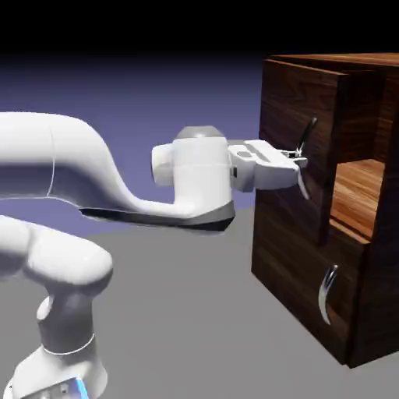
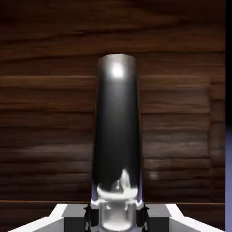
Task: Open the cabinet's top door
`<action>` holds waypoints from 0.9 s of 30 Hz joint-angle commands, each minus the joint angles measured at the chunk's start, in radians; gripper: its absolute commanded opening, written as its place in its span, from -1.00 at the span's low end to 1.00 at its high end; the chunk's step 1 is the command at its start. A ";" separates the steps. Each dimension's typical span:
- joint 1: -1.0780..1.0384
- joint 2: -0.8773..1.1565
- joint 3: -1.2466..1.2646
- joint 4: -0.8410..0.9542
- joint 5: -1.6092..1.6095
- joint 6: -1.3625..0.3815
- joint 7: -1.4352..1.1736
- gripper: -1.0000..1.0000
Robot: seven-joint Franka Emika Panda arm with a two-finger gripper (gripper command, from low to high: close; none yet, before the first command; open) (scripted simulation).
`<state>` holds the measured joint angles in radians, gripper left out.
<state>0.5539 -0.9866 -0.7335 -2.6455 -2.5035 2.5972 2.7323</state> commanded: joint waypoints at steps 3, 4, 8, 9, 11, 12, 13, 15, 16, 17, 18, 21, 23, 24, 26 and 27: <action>-0.083 -0.048 0.109 -0.085 0.117 -0.070 -0.040 -1.00; -0.106 -0.066 0.145 -0.112 0.158 -0.093 -0.054 -1.00; -0.177 -0.138 0.290 -0.203 0.326 -0.186 -0.107 -1.00; -0.188 -0.156 0.326 -0.222 0.369 -0.210 -0.119 -1.00; -0.204 -0.190 0.398 -0.256 0.456 -0.259 -0.143 -1.00; -0.209 -0.205 0.434 -0.271 0.500 -0.285 -0.154 -1.00; -0.212 -0.220 0.469 -0.284 0.543 -0.310 -0.165 -1.00; -0.212 -0.245 0.542 -0.306 0.630 -0.363 -0.183 -1.00; -0.210 -0.256 0.578 -0.314 0.673 -0.390 -0.191 -1.00; -0.206 -0.264 0.614 -0.321 0.715 -0.417 -0.198 -1.00; -0.202 -0.271 0.650 -0.327 0.757 -0.445 -0.203 -1.00; -0.184 -0.280 0.759 -0.334 0.880 -0.530 -0.215 -1.00; -0.171 -0.277 0.832 -0.331 0.960 -0.588 -0.218 -1.00; -0.165 -0.272 0.868 -0.327 0.999 -0.618 -0.218 -1.00; -0.154 -0.256 0.940 -0.315 1.075 -0.678 -0.216 -1.00; -0.150 -0.245 0.977 -0.306 1.113 -0.708 -0.213 -1.00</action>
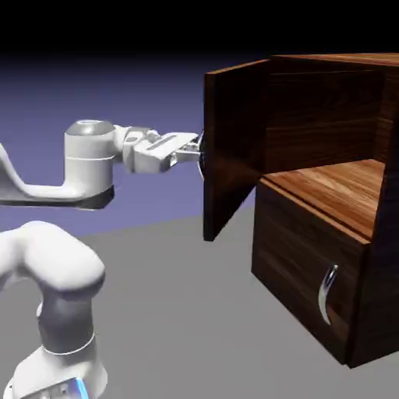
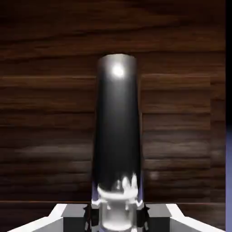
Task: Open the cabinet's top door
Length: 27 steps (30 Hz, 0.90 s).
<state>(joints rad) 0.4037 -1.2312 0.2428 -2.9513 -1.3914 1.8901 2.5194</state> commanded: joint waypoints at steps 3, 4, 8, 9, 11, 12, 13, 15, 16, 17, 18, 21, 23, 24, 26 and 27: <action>0.005 0.045 0.109 0.036 0.111 -0.094 0.012 -1.00; 0.004 0.063 0.145 0.052 0.147 -0.126 0.017 -1.00; -0.023 0.153 0.290 0.135 0.283 -0.258 0.045 -1.00; -0.035 0.179 0.326 0.160 0.314 -0.291 0.053 -1.00; -0.067 0.232 0.399 0.217 0.374 -0.360 0.069 -1.00; -0.087 0.259 0.435 0.247 0.402 -0.394 0.078 -1.00; -0.109 0.287 0.471 0.280 0.428 -0.429 0.087 -1.00; -0.159 0.342 0.544 0.347 0.475 -0.499 0.104 -1.00; -0.187 0.369 0.580 0.382 0.497 -0.533 0.113 -1.00; -0.217 0.395 0.616 0.418 0.516 -0.567 0.122 -1.00; -0.249 0.420 0.652 0.454 0.534 -0.600 0.131 -1.00; -0.350 0.488 0.761 0.560 0.580 -0.695 0.155 -1.00; -0.422 0.526 0.833 0.627 0.604 -0.751 0.169 -1.00; -0.459 0.542 0.868 0.659 0.615 -0.777 0.175 -1.00; -0.531 0.566 0.936 0.718 0.634 -0.823 0.185 -1.00; -0.567 0.576 0.969 0.746 0.643 -0.843 0.188 -1.00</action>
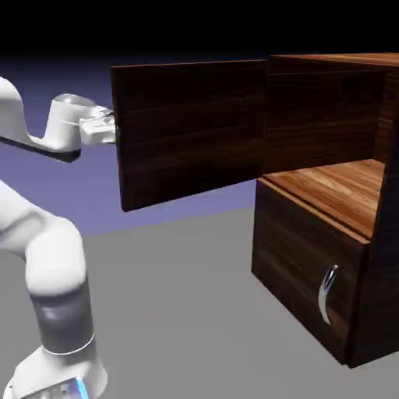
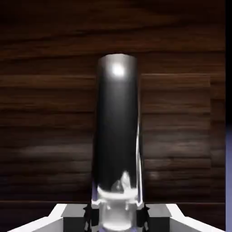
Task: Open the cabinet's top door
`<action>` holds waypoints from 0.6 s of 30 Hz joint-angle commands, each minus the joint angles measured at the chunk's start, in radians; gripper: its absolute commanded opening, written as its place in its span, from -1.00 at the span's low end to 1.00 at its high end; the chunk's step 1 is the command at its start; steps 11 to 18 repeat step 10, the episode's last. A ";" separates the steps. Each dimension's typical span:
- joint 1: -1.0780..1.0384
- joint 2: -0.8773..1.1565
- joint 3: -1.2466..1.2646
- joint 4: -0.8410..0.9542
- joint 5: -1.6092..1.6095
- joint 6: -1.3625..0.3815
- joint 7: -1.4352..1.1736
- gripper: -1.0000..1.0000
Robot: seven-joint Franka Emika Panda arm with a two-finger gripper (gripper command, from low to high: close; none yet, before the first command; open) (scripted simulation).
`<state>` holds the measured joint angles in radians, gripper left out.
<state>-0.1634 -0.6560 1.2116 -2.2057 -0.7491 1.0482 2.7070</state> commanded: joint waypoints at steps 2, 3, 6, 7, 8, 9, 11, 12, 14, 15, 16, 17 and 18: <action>-0.073 0.012 0.065 0.053 0.017 -0.037 0.004 -1.00; -0.109 0.014 0.096 0.078 0.025 -0.053 0.004 -1.00; -0.218 0.010 0.185 0.152 0.050 -0.095 -0.003 -1.00; -0.254 0.005 0.213 0.177 0.059 -0.108 -0.007 -1.00; -0.290 -0.002 0.240 0.202 0.068 -0.120 -0.013 -1.00; -0.326 -0.012 0.265 0.228 0.077 -0.133 -0.020 -1.00; -0.363 -0.022 0.291 0.254 0.086 -0.145 -0.027 -1.00; -0.363 -0.022 0.291 0.254 0.086 -0.145 -0.027 -1.00; -0.363 -0.022 0.291 0.254 0.086 -0.145 -0.027 -1.00; -0.363 -0.022 0.291 0.254 0.086 -0.145 -0.027 -1.00; -0.363 -0.022 0.291 0.254 0.086 -0.145 -0.027 -1.00; -0.363 -0.022 0.291 0.254 0.086 -0.145 -0.027 -1.00; -0.363 -0.022 0.291 0.254 0.086 -0.145 -0.027 -1.00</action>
